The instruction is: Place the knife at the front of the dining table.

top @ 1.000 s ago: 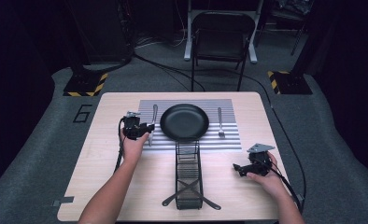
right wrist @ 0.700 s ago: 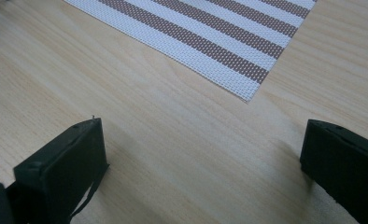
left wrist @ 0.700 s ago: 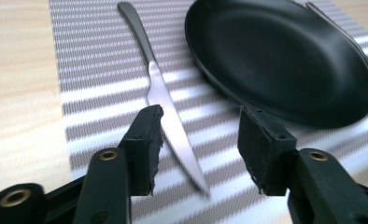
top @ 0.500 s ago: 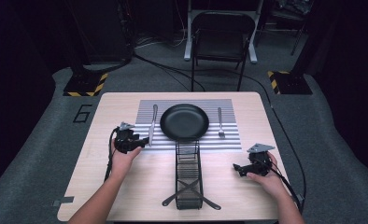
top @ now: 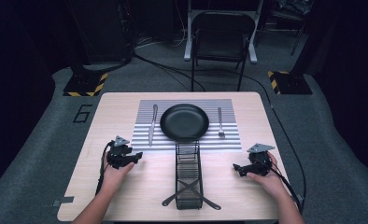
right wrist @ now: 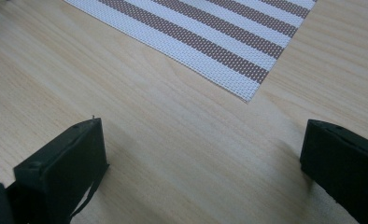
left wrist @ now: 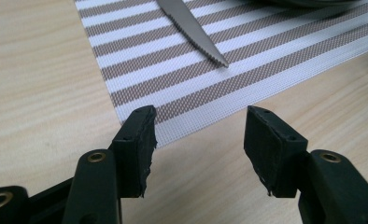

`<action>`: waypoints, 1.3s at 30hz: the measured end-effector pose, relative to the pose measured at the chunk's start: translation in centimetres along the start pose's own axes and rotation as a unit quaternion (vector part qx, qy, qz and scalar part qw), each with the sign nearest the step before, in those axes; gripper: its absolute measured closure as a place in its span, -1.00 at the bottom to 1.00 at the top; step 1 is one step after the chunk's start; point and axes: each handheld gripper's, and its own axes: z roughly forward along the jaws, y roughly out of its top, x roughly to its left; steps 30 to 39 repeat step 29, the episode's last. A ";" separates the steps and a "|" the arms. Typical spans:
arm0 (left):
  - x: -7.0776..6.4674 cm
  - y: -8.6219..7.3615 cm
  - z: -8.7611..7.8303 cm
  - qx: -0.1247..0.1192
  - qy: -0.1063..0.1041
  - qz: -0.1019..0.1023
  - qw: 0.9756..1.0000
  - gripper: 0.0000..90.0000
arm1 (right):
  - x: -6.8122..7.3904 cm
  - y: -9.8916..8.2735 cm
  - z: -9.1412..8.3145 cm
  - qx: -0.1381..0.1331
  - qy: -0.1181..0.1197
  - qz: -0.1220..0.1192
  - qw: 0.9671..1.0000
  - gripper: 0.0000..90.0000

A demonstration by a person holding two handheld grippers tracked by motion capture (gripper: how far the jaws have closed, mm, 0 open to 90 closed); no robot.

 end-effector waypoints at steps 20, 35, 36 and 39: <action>2.8 -1.7 -0.6 -0.017 0.056 -0.031 0.998 -0.08 | 0.0 0.0 0.0 0.000 0.000 0.000 1.000 -1.00; 3.3 -2.2 -0.4 -0.027 0.080 -0.026 0.996 -0.14 | 0.0 0.0 0.0 0.000 0.000 0.000 1.000 -1.00; 3.3 -2.2 -0.4 -0.027 0.080 -0.026 0.996 -0.14 | 0.0 0.0 0.0 0.000 0.000 0.000 1.000 -1.00; 3.3 -2.2 -0.4 -0.027 0.080 -0.026 0.996 -0.14 | 0.0 0.0 0.0 0.000 0.000 0.000 1.000 -1.00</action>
